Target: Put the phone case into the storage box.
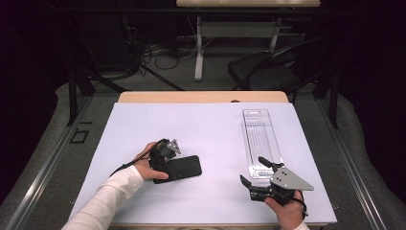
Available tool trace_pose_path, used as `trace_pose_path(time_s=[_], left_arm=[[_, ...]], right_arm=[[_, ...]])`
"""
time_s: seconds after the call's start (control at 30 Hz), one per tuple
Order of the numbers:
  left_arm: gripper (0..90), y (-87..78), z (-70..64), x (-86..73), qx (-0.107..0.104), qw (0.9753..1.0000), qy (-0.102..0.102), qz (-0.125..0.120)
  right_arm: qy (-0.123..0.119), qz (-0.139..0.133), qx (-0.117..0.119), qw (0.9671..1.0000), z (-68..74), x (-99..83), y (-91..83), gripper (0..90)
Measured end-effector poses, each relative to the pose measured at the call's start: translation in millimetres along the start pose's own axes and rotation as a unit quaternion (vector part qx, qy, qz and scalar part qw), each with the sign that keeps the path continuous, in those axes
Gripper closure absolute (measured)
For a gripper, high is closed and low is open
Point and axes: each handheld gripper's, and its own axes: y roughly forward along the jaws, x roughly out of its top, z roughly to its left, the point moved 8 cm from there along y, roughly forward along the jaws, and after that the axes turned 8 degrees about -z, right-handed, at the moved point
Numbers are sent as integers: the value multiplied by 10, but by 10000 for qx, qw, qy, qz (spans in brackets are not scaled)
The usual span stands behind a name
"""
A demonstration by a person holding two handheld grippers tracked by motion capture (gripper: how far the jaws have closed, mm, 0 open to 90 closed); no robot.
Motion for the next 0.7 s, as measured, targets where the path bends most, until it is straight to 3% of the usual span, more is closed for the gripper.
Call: trace_pose_path(time_s=[0.7], left_arm=[[55,78,-53,-16,-134,9998,126,24]], right_arm=[[-8,21,0,10000,-5,-12,-1,142]])
